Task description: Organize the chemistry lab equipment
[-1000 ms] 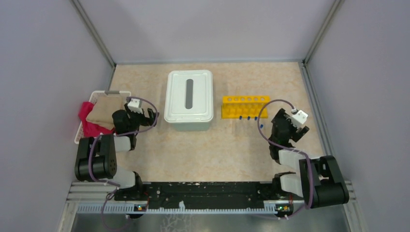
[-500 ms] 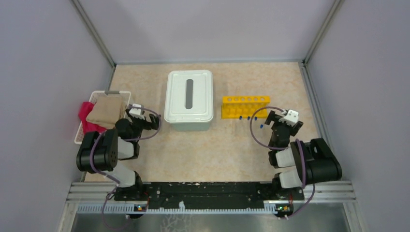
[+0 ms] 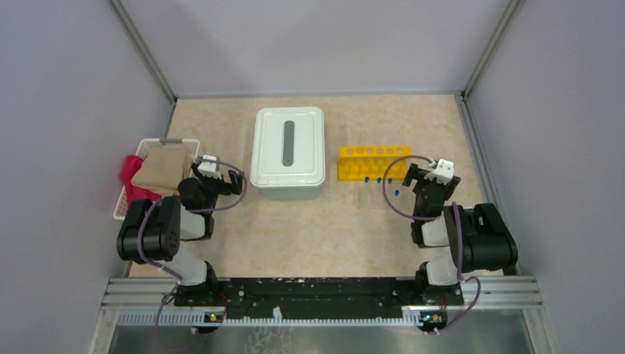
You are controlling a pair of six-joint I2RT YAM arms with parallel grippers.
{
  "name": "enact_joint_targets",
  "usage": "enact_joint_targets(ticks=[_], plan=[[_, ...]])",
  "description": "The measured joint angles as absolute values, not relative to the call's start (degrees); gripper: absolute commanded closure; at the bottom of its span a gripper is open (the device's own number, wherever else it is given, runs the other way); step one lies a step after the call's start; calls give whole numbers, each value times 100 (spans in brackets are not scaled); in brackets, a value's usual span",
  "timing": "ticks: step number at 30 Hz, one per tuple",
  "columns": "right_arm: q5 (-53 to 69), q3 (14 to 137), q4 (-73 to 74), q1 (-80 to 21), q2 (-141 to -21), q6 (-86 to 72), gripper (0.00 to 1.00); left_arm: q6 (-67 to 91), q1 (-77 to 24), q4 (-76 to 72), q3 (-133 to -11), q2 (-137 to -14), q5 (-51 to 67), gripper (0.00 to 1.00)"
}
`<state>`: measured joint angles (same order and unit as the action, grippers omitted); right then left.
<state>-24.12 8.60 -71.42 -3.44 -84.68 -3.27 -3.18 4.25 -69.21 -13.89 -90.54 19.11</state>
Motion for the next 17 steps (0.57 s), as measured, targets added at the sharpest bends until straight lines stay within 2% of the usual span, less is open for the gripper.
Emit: enact_joint_targets(ticks=[17], plan=[[-2270,860,-7015,-336,-8468,-410,1,-460,158,-6635,-1562,-9054,1503,1]])
